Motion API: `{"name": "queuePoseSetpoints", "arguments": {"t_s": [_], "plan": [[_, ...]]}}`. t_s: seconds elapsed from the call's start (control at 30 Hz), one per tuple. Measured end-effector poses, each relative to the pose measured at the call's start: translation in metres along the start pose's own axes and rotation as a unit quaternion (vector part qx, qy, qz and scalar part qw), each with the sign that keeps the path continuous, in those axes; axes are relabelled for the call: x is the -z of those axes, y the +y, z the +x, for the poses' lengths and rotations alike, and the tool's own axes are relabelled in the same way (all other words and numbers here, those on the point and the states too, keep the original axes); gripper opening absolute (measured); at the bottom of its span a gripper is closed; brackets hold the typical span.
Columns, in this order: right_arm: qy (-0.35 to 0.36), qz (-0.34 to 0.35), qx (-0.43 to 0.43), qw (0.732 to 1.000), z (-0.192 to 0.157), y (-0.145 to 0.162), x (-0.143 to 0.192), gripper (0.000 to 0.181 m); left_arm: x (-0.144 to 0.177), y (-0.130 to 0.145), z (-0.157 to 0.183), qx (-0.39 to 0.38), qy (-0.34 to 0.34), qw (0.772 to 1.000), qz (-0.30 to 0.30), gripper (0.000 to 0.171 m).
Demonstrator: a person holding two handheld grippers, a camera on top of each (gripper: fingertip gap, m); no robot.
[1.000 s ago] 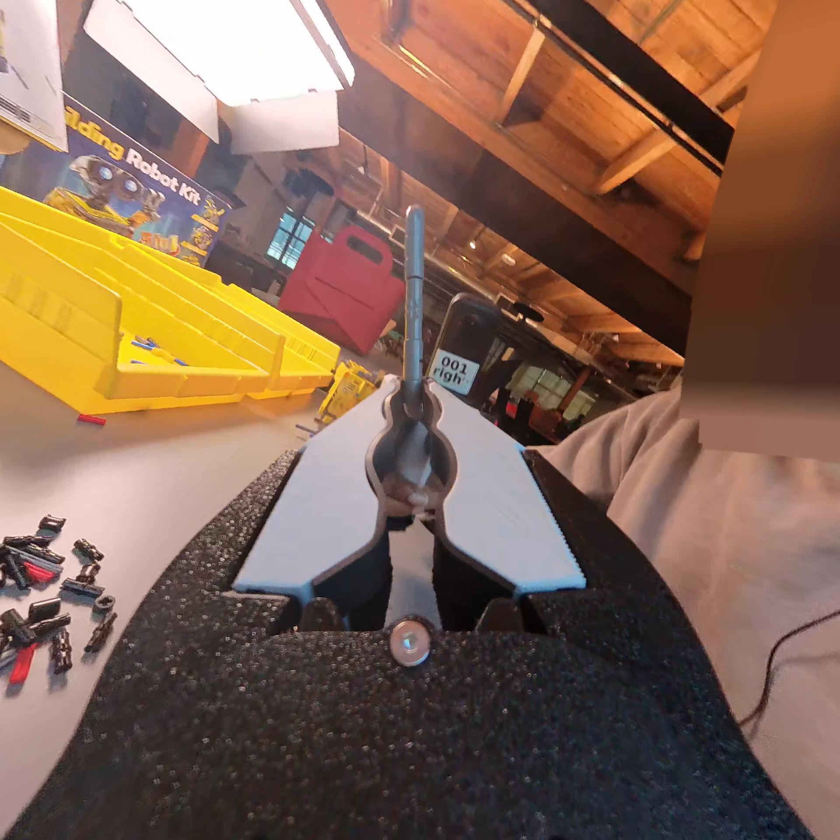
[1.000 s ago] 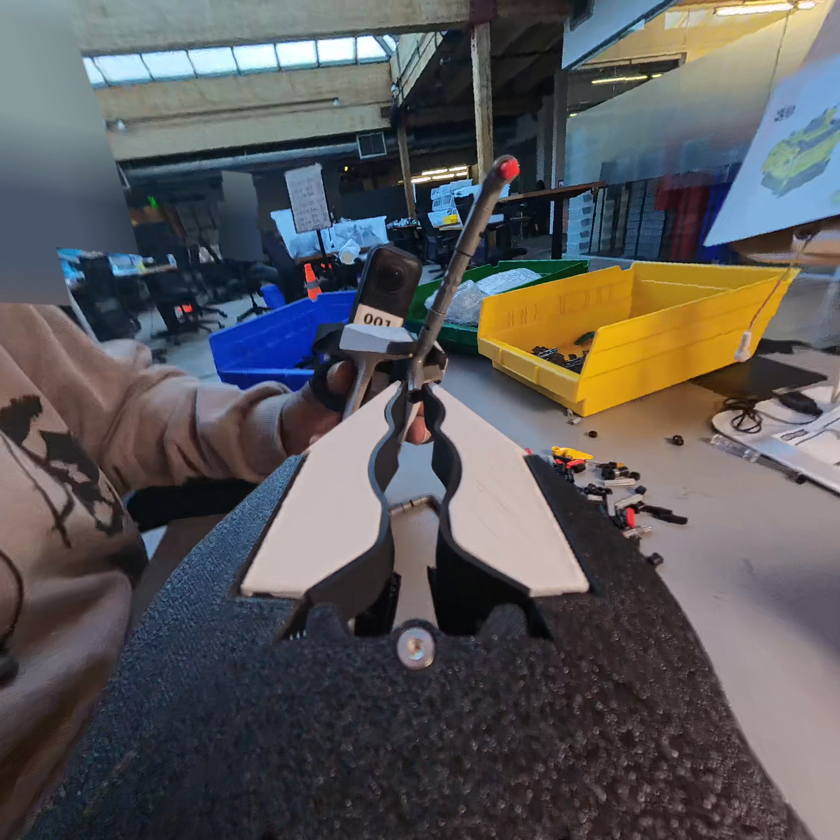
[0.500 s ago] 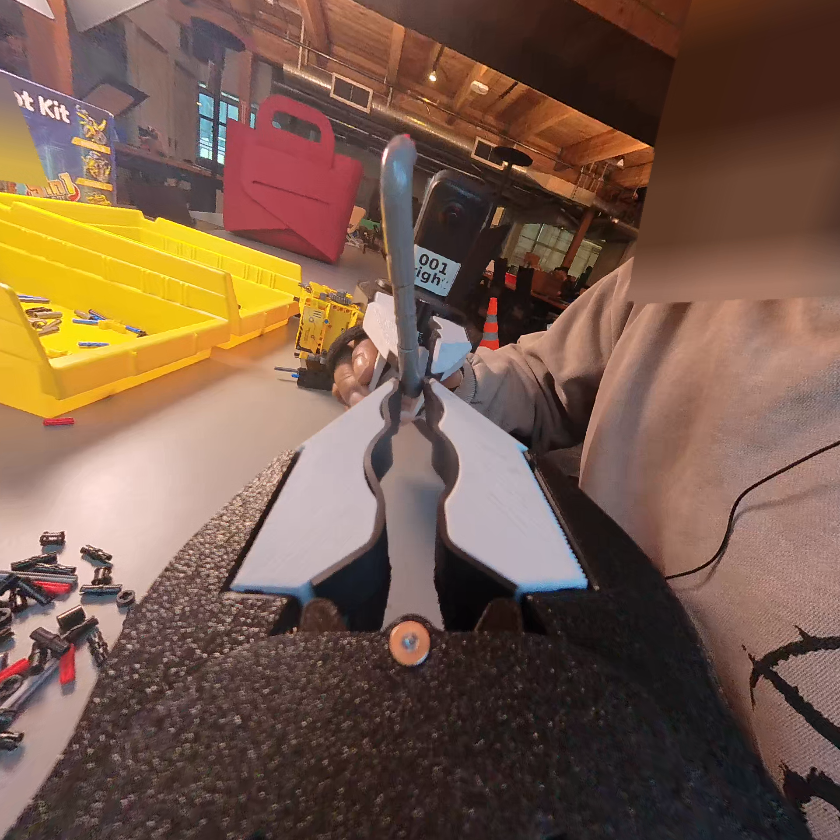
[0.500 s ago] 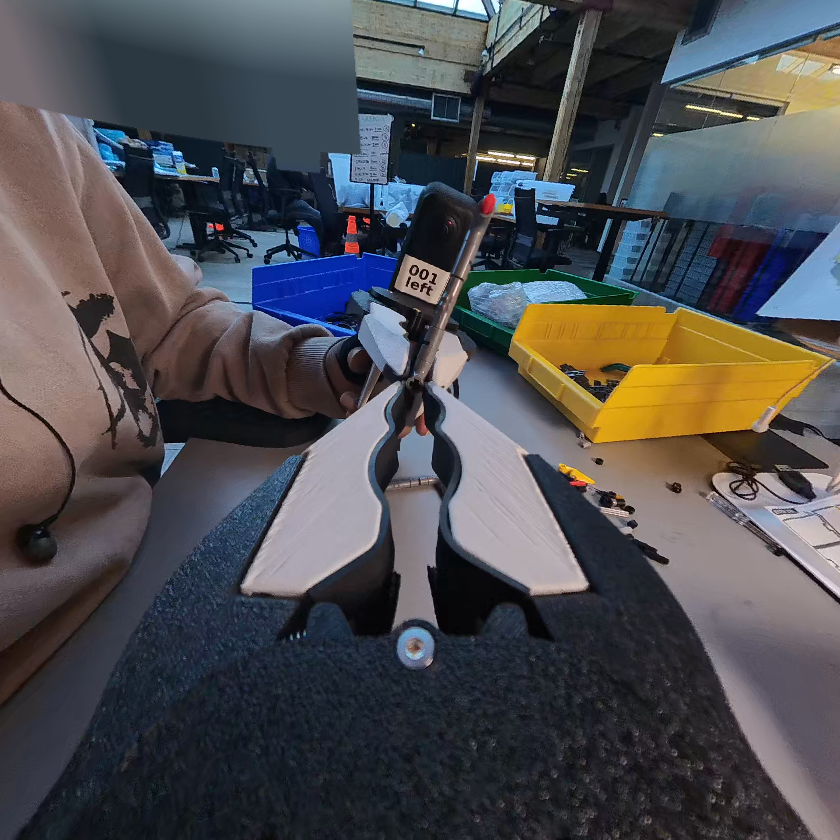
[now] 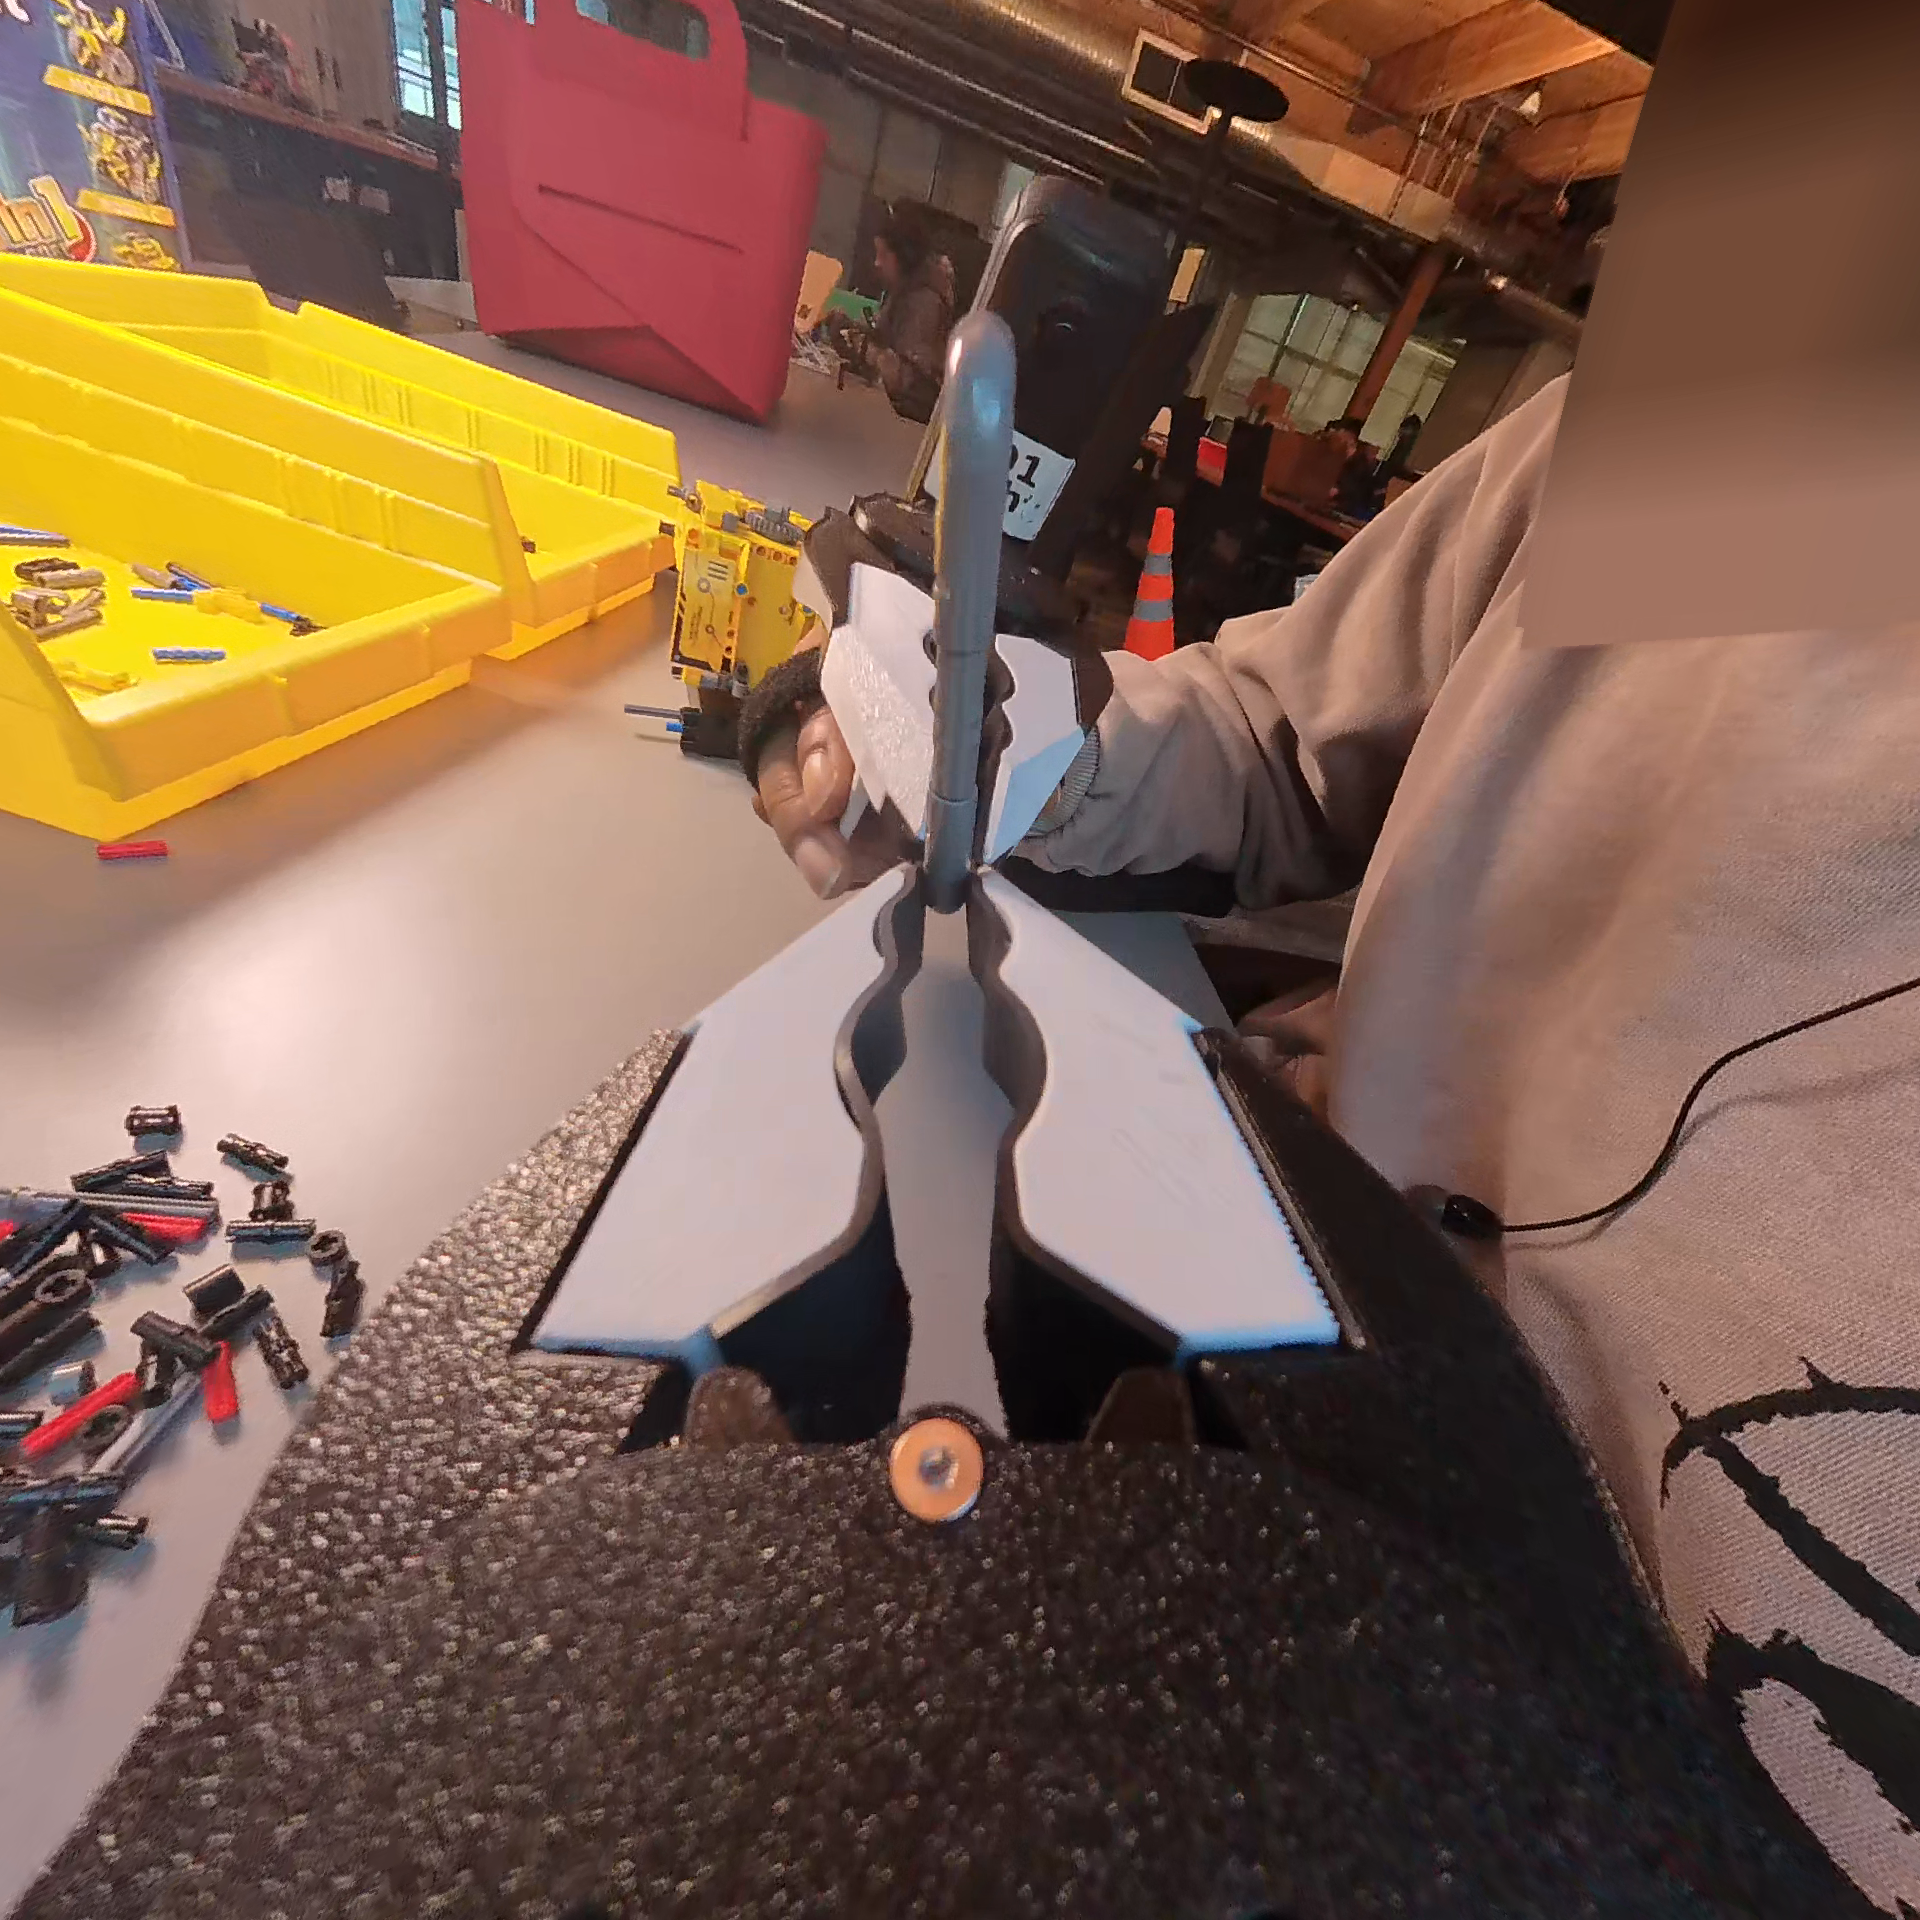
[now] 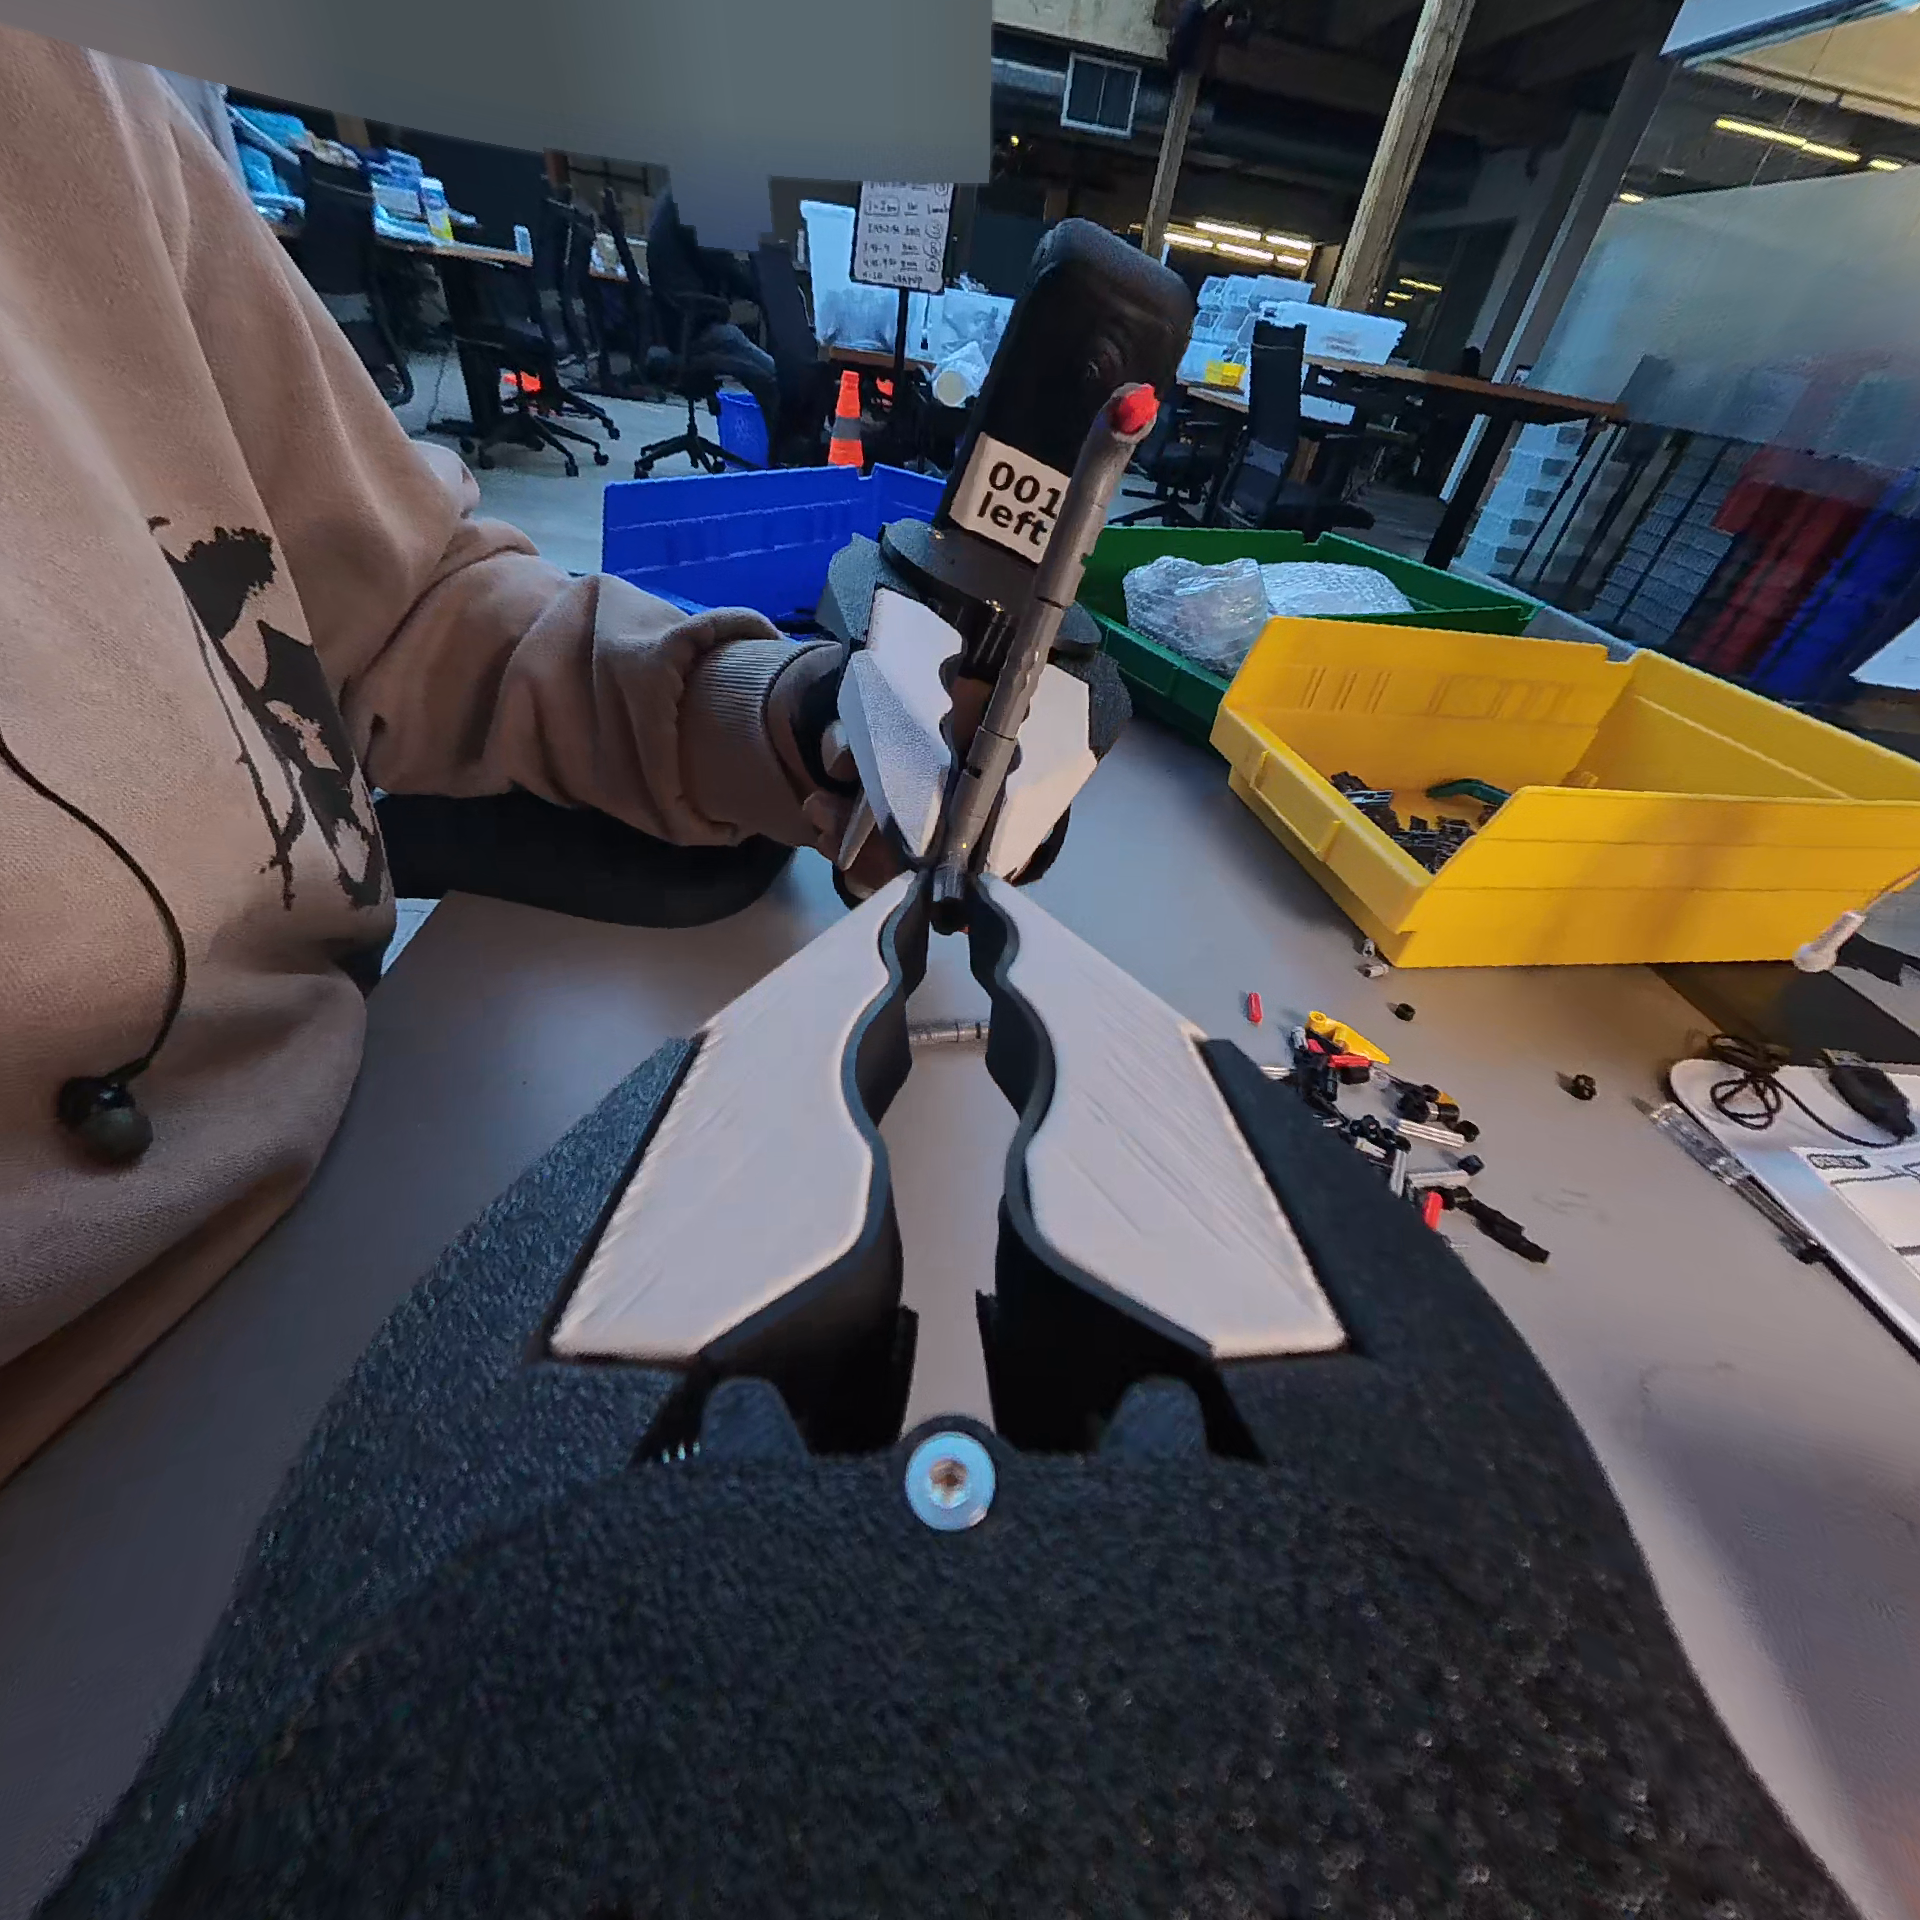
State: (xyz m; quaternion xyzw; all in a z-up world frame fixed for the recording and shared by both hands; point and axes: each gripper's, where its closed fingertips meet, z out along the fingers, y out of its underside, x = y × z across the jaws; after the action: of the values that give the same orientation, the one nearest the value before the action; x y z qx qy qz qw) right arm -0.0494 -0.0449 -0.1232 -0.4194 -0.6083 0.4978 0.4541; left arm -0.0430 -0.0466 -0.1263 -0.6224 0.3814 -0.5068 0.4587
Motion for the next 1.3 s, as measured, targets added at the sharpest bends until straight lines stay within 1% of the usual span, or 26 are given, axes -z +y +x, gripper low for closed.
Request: {"name": "queuePoseSetpoints", "arguments": {"t_s": [0.13, 0.3, 0.33, 0.37, 0.4, 0.43, 0.47, 0.5, 0.57, 0.63, 0.7, 0.77, 0.8, 0.83, 0.9, 0.97, 1.0, 1.07, 1.1, 1.13, 1.2, 1.23, 1.27, 1.3], "plan": [[-0.008, -0.002, -0.005, 1.0, 0.002, -0.001, 0.003, 0.004, -0.001, -0.003, 0.0, 0.01, 0.002, 1.0, 0.004, 0.007], [-0.025, 0.004, -0.017, 1.0, 0.002, -0.008, 0.008, 0.004, 0.0, -0.011, 0.002, 0.0, -0.003, 1.0, 0.011, 0.007], [-0.027, 0.022, -0.022, 0.999, 0.004, -0.014, 0.015, 0.004, 0.014, -0.021, -0.004, 0.004, -0.02, 0.999, 0.042, 0.007], [-0.006, 0.058, -0.047, 0.997, 0.018, -0.026, 0.035, 0.003, 0.042, -0.038, -0.014, 0.013, -0.044, 0.995, 0.092, 0.006], [0.027, 0.072, -0.048, 0.996, 0.034, -0.032, 0.054, 0.003, 0.062, -0.044, -0.018, -0.002, -0.068, 0.992, 0.102, 0.006], [0.055, 0.063, -0.033, 0.996, 0.043, -0.034, 0.062, 0.003, 0.061, -0.038, -0.018, -0.032, -0.089, 0.993, 0.066, 0.007], [0.081, 0.058, -0.021, 0.995, 0.05, -0.038, 0.06, 0.004, 0.05, -0.032, -0.017, -0.046, -0.097, 0.994, 0.038, 0.007], [0.106, 0.049, -0.008, 0.993, 0.058, -0.042, 0.055, 0.005, 0.039, -0.026, -0.02, -0.04, -0.103, 0.994, 0.023, 0.007], [0.194, 0.006, 0.009, 0.981, 0.092, -0.049, 0.057, 0.005, 0.034, -0.024, -0.032, 0.001, -0.115, 0.993, 0.029, 0.007], [0.266, -0.077, -0.002, 0.961, 0.133, -0.047, 0.078, 0.005, 0.042, -0.019, -0.045, 0.026, -0.137, 0.99, 0.034, 0.007], [0.302, -0.189, -0.017, 0.934, 0.172, -0.029, 0.105, 0.005, 0.046, -0.01, -0.054, 0.058, -0.146, 0.987, 0.038, 0.007], [0.324, -0.278, -0.013, 0.904, 0.215, -0.004, 0.135, 0.005, 0.048, -0.005, -0.059, 0.092, -0.15, 0.983, 0.046, 0.007], [0.332, -0.318, -0.027, 0.888, 0.236, 0.013, 0.151, 0.005, 0.048, -0.005, -0.06, 0.1, -0.149, 0.983, 0.05, 0.007], [0.344, -0.343, -0.047, 0.873, 0.256, 0.028, 0.166, 0.005, 0.047, -0.005, -0.06, 0.1, -0.147, 0.983, 0.052, 0.007], [0.355, -0.375, -0.074, 0.853, 0.283, 0.052, 0.189, 0.006, 0.045, -0.002, -0.059, 0.097, -0.147, 0.983, 0.045, 0.007], [0.369, -0.393, -0.079, 0.839, 0.301, 0.067, 0.204, 0.013, 0.043, -0.001, -0.057, 0.094, -0.144, 0.984, 0.042, 0.007], [0.376, -0.393, -0.08, 0.836, 0.306, 0.07, 0.206, 0.018, 0.042, -0.002, -0.056, 0.093, -0.141, 0.985, 0.041, 0.007], [0.376, -0.354, -0.083, 0.852, 0.305, 0.057, 0.193, 0.035, 0.04, -0.002, -0.054, 0.09, -0.138, 0.986, 0.039, 0.007], [0.367, -0.326, -0.079, 0.868, 0.298, 0.044, 0.179, 0.042, 0.038, -0.001, -0.053, 0.089, -0.135, 0.986, 0.039, 0.007], [0.347, -0.293, -0.071, 0.888, 0.285, 0.028, 0.16, 0.043, 0.037, -0.001, -0.052, 0.088, -0.132, 0.987, 0.038, 0.007], [0.275, -0.217, -0.06, 0.935, 0.241, -0.009, 0.112, 0.043, 0.034, 0.0, -0.049, 0.084, -0.123, 0.988, 0.036, 0.007], [0.219, -0.172, -0.064, 0.958, 0.21, -0.026, 0.086, 0.042, 0.032, 0.001, -0.047, 0.08, -0.114, 0.99, 0.033, 0.007], [0.156, -0.131, -0.074, 0.976, 0.174, -0.041, 0.061, 0.042, 0.029, 0.002, -0.044, 0.075, -0.108, 0.991, 0.029, 0.007], [0.098, -0.099, -0.083, 0.987, 0.14, -0.05, 0.04, 0.043, 0.026, 0.003, -0.041, 0.07, -0.102, 0.992, 0.024, 0.007]]}}
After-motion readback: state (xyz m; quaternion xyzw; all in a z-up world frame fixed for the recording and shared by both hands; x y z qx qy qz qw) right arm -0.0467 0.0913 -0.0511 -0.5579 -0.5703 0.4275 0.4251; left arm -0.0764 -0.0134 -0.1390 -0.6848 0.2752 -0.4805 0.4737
